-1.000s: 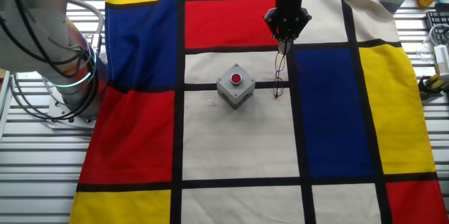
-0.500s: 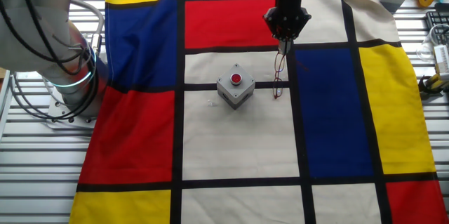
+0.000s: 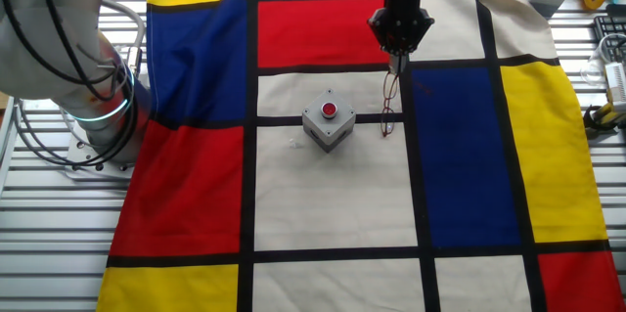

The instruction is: Unfold the leg of the glasses (with one hand)

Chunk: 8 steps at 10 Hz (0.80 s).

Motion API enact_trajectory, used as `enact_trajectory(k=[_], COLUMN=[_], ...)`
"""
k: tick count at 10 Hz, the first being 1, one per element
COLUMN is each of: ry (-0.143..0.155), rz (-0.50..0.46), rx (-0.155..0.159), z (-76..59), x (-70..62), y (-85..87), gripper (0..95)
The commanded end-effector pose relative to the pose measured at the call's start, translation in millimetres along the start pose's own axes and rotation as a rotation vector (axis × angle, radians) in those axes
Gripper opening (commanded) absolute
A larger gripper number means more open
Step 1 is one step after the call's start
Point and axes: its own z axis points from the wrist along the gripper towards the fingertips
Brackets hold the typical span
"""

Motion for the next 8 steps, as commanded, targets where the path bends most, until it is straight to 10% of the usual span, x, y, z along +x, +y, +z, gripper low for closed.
enact_trajectory(k=[1,7,8], ry=[-0.003,-0.004,-0.005], rz=[0.004,0.016,0.015], rx=[-0.003,-0.001,0.001], z=[-3.2,-8.7,-8.7], x=[1.1,2.2,2.2], y=[-0.5,-2.9,-2.9], gripper=[0.0,0.0,19.0])
